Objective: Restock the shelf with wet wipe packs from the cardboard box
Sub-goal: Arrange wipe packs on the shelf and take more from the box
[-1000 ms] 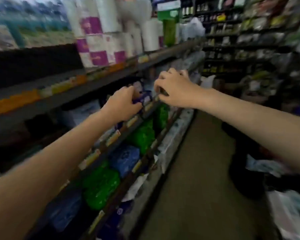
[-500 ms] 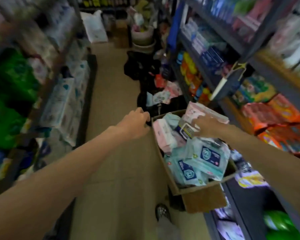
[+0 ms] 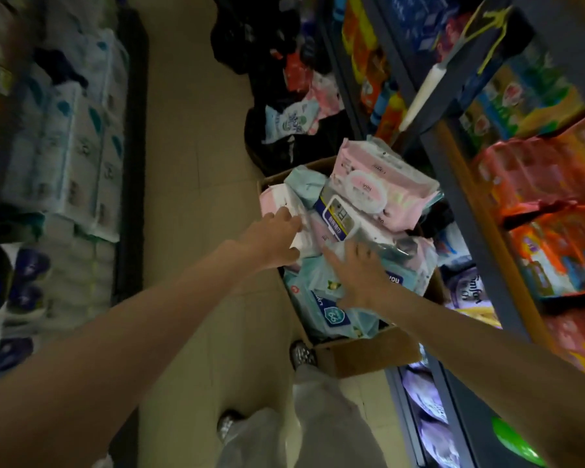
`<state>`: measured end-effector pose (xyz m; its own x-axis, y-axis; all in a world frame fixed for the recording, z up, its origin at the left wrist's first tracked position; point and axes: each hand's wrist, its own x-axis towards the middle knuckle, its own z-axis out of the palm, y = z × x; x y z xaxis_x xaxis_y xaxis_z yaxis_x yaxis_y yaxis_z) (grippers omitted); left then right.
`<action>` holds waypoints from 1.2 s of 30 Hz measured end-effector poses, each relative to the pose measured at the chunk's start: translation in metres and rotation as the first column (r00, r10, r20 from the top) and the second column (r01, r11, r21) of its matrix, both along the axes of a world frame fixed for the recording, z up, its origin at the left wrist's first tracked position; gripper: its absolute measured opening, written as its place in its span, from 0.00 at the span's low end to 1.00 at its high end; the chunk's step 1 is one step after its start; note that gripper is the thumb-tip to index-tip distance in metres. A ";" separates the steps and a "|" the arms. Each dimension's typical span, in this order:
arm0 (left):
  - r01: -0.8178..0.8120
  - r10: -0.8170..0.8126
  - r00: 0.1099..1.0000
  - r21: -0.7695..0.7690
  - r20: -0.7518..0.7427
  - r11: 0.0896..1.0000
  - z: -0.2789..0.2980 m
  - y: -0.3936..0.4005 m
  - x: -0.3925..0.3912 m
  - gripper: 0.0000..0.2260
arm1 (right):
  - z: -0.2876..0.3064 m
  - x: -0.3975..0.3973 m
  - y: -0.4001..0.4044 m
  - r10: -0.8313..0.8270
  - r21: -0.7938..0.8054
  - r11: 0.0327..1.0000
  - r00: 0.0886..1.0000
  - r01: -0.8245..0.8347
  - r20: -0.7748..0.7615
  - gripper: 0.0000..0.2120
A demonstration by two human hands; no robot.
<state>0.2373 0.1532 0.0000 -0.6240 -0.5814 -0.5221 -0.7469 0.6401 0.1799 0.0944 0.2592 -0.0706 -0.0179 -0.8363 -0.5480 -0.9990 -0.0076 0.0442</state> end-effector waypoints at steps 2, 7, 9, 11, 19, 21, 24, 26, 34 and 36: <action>0.031 -0.032 0.999 0.055 0.029 0.998 -0.001 -0.006 0.006 0.29 | 0.008 -0.004 -0.012 -0.101 0.017 0.995 0.989 0.100 0.107 0.50; -0.315 0.459 0.876 0.548 -0.145 0.774 0.028 -0.029 0.023 0.45 | 0.093 0.010 -0.081 -0.315 -0.138 0.885 0.789 0.445 0.527 0.45; -0.448 0.771 0.546 0.663 -0.328 0.600 0.060 -0.046 0.040 0.46 | 0.138 0.026 -0.119 -0.326 -0.205 0.787 0.674 0.582 0.663 0.41; -0.460 0.870 0.288 0.739 -0.401 0.493 0.098 -0.059 0.068 0.46 | 0.183 0.051 -0.149 -0.296 -0.186 0.678 0.496 0.711 0.817 0.34; -0.785 0.661 0.174 0.303 -0.730 0.540 0.220 -0.045 0.229 0.33 | 0.317 0.235 -0.193 -0.095 0.028 0.798 0.079 0.603 0.992 0.35; -0.793 0.682 0.041 0.391 -0.731 0.467 0.248 -0.030 0.294 0.25 | 0.349 0.287 -0.184 -0.071 0.051 0.894 0.028 0.445 0.997 0.28; -0.702 0.691 -0.166 0.577 -0.703 0.418 0.292 -0.003 0.396 0.22 | 0.395 0.351 -0.167 0.076 -0.070 0.976 -0.021 0.204 0.997 0.13; -0.679 0.642 -0.240 0.598 -0.728 0.425 0.324 0.026 0.463 0.18 | 0.418 0.396 -0.154 0.519 -0.530 0.848 0.217 -0.009 0.827 0.24; -0.868 0.486 -0.028 0.263 -0.873 0.422 0.429 0.135 0.622 0.32 | 0.491 0.584 -0.112 0.884 -0.924 -0.285 0.303 -0.254 -0.356 0.47; -0.912 0.519 0.072 0.154 -0.852 0.380 0.451 0.161 0.648 0.32 | 0.506 0.630 -0.106 0.844 -0.860 -0.430 0.217 -0.274 -0.491 0.45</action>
<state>0.8849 0.3138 0.4513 0.2746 -0.9445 0.1804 -0.5651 -0.0067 0.8250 0.7249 0.1537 0.4353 0.7387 0.1686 0.6526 -0.2562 -0.8253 0.5032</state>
